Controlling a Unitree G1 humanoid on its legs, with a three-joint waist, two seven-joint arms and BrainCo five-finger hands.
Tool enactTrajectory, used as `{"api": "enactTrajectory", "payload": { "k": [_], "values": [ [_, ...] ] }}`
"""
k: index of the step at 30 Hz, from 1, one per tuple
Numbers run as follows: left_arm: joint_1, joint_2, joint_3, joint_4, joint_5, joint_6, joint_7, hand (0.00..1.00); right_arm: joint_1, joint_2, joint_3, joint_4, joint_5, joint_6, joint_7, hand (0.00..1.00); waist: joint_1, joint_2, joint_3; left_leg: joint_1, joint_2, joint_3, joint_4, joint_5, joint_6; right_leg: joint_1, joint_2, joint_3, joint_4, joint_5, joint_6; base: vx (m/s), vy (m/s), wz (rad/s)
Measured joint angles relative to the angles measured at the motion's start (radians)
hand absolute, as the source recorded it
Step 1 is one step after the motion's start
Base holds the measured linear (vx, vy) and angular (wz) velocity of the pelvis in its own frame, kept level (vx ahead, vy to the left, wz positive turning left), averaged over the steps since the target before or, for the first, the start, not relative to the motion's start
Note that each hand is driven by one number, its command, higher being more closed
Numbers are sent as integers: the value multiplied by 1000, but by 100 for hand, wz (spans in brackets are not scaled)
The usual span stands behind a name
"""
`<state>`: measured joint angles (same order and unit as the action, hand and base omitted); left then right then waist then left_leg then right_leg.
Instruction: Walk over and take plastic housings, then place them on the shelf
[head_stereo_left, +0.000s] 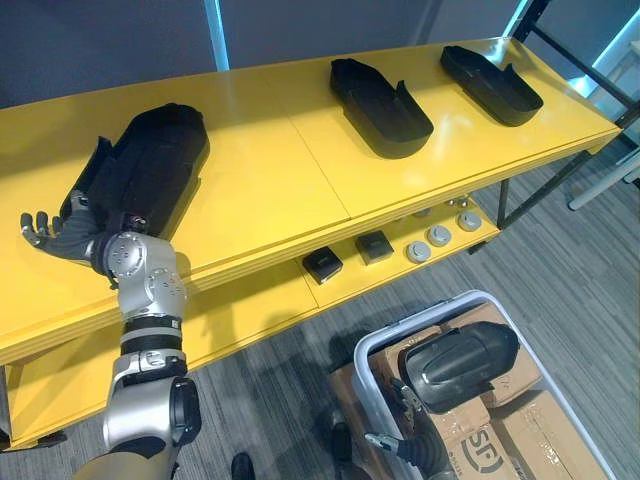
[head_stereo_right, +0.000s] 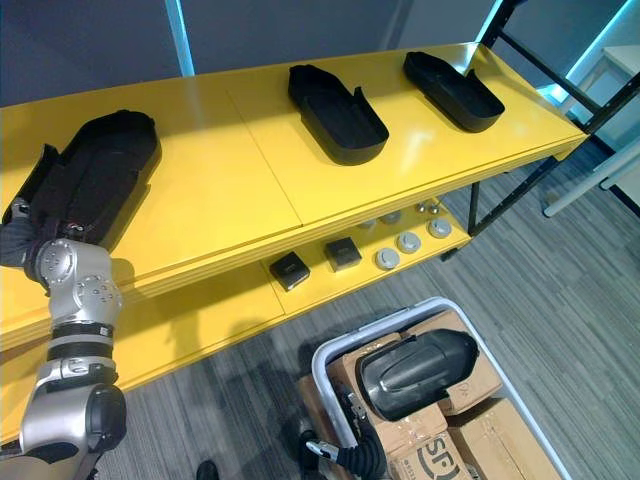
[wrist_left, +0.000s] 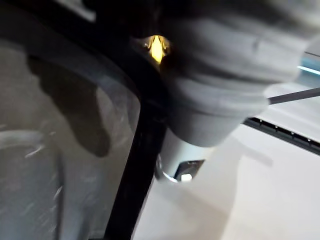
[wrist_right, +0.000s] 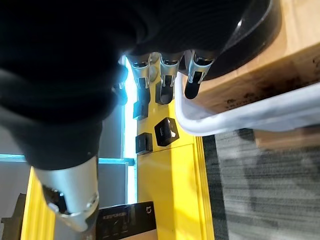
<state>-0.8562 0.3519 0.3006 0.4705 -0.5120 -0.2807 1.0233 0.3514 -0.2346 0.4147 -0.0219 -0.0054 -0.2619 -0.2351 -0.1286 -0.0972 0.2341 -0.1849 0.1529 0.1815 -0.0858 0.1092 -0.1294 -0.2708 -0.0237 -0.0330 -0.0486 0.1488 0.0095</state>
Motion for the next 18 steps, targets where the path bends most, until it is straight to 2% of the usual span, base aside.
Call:
{"api": "enactTrajectory", "payload": {
  "k": [4, 7, 9, 10, 11, 12, 14, 18],
  "values": [
    [128, -73, -95, -163, 102, 29, -28, 0, -18, 16, -11, 15, 0, 0, 0, 0, 5, 3, 4, 17, 0, -15, 0, -2, -1, 28, -1, -10, -6, -6, 4, -19, 19, 11],
    [266, -120, -195, -332, 162, 40, -102, 0, -26, 34, -47, 16, 0, 0, 0, 0, 21, 14, 7, 18, -1, -18, 0, -9, -3, 31, -2, -12, -6, -12, 12, -5, 30, 4],
    [388, -158, -262, -398, 163, 52, -189, 0, -29, 39, -65, 19, -1, 0, 0, 0, 33, 33, 4, 34, -3, -23, 0, -8, -3, 52, -5, -17, -6, -15, 13, 19, 31, 7],
    [430, -167, -277, -422, 162, 57, -209, 0, -28, 40, -69, 19, -1, 0, 1, 0, 33, 39, 1, 41, -5, -25, -1, -8, -2, 60, -7, -22, -6, -17, 15, 34, 38, 17],
    [517, -190, -301, -470, 160, 61, -265, 0, -23, 44, -87, 19, -2, 1, 2, 0, 33, 60, -12, 44, -7, -34, -1, -8, -2, 67, -10, -34, -4, -26, 17, 41, 43, 19],
    [556, -199, -312, -490, 160, 62, -290, 0, -22, 45, -97, 20, -2, 1, 3, 0, 34, 72, -20, 46, -9, -40, -1, -8, -2, 67, -12, -38, -2, -30, 17, 66, 58, 21],
    [662, -208, -326, -520, 133, 75, -363, 0, -34, 45, -123, 37, -2, 4, 12, 0, 51, 108, -42, 56, -10, -43, -1, -8, -2, 76, -15, -45, 7, -39, 17, 43, 46, 12],
    [744, -210, -319, -534, 120, 98, -426, 0, -37, 43, -141, 46, -3, 10, 32, 0, 62, 141, -75, 75, -9, -54, -4, -8, -2, 103, -16, -62, 8, -48, 19, -25, 30, 14]
  ]
}}
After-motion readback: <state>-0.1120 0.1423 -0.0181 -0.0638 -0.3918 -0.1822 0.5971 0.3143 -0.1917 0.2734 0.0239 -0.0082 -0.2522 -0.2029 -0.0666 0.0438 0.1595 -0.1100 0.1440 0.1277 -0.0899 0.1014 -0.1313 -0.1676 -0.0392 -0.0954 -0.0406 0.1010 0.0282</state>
